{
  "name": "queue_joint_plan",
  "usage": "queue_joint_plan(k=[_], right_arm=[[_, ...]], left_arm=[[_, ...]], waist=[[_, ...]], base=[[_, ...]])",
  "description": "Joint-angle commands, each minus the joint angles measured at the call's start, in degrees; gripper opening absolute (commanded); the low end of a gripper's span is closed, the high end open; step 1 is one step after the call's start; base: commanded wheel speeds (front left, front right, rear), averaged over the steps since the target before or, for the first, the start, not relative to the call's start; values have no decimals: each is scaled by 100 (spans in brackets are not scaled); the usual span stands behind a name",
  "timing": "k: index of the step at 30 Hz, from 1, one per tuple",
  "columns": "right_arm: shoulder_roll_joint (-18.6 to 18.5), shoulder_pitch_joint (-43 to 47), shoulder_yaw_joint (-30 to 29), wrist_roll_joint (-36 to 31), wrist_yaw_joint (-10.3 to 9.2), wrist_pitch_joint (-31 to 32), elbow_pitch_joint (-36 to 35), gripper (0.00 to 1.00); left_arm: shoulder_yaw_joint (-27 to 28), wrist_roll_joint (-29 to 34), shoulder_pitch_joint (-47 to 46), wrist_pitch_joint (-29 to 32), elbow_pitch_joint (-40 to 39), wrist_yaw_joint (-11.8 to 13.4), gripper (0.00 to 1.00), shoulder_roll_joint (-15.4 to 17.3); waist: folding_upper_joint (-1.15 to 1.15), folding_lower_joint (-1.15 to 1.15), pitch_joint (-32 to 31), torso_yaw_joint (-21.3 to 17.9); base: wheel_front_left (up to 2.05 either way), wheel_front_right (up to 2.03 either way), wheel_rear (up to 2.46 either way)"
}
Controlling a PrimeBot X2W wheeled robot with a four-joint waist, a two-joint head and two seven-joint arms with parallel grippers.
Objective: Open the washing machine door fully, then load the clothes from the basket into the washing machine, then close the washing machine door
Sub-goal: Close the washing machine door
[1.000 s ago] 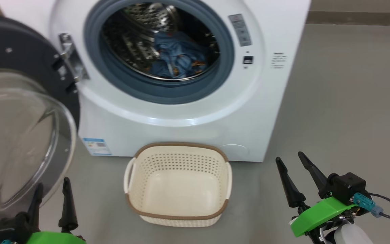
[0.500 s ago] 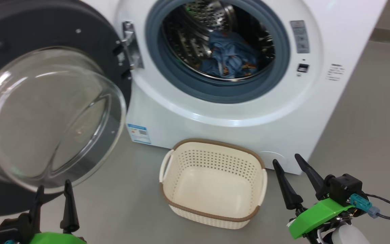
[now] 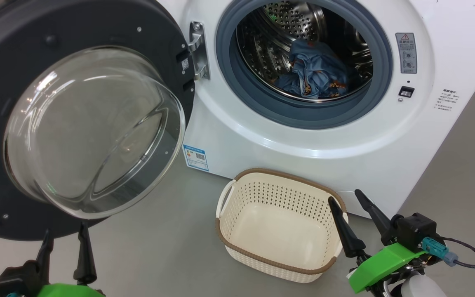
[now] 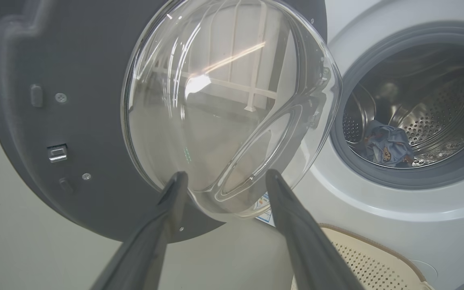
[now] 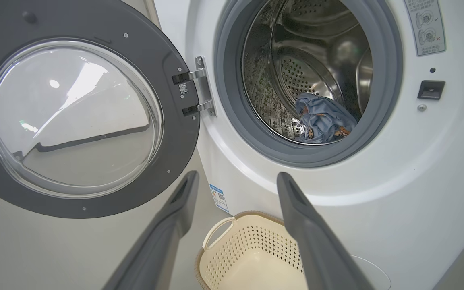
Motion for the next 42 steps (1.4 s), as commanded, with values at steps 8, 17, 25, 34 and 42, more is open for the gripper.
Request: queue_joint_plan(k=[8,17,25,34,42], right_arm=[[-17,-145,185,85,9,-69,-100,100],[-35,-128,178,119,9,-69,-85,100],[-23,-88,141,139,9,-69,-98,100],[8,-17,108,119,9,-69,-135,100],[-22,-16,151,104,9,-69,-134,100]], left_arm=[[182,52,-123,-21,-148,-3,100,112],[172,45,-117,-21,-142,-5,52,125],[199,-86,-220,82,-365,-33,0,254],[514,-804,-792,693,-1305,-124,0,691],[1309,-2236,-1869,1806,-1851,-80,0,1203]], waist=[[0,0,-9,-14],[0,0,-47,-31],[0,0,-107,-18],[0,0,-179,-12],[0,0,-146,-129]], base=[[0,0,0],[0,0,0],[0,0,0],[0,0,0],[0,0,0]])
